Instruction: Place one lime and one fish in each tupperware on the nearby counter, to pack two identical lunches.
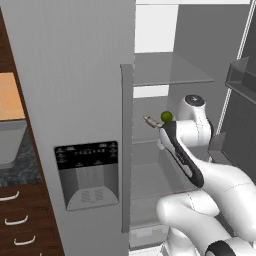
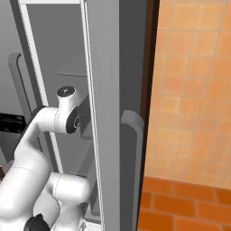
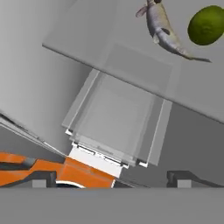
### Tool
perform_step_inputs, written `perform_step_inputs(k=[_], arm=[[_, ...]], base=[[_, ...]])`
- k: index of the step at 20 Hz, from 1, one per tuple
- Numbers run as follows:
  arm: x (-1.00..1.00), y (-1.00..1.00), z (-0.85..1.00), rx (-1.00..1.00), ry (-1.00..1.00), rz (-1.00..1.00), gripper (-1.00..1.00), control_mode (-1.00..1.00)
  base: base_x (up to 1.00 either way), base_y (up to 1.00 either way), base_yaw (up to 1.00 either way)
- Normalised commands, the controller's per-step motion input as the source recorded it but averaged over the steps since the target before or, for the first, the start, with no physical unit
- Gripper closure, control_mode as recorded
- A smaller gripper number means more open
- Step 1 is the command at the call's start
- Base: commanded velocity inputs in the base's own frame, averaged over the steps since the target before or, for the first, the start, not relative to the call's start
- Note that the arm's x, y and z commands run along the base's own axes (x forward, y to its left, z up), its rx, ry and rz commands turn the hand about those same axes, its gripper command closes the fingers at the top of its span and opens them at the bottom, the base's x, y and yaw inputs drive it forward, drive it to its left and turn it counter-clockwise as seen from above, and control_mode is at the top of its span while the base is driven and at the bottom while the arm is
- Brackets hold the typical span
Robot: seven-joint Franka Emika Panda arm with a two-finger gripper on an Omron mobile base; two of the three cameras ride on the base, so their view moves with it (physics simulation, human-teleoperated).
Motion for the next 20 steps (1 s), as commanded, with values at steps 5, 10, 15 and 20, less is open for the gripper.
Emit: perform_step_inputs(k=[5,10,15,20], arm=[[0.75,-0.04,-0.10,0.00,-0.16,0.15,-1.00,-1.00],[0.78,0.00,0.00,-0.02,-0.01,0.01,-1.00,-1.00],[0.93,0.00,0.00,0.00,0.02,0.01,-1.00,-1.00],[0.78,0.00,0.00,0.00,0.00,0.00,-1.00,-1.00]], base=[[0.00,0.00,0.00],[0.00,0.00,0.00],[0.00,0.00,0.00],[0.00,0.00,0.00]])
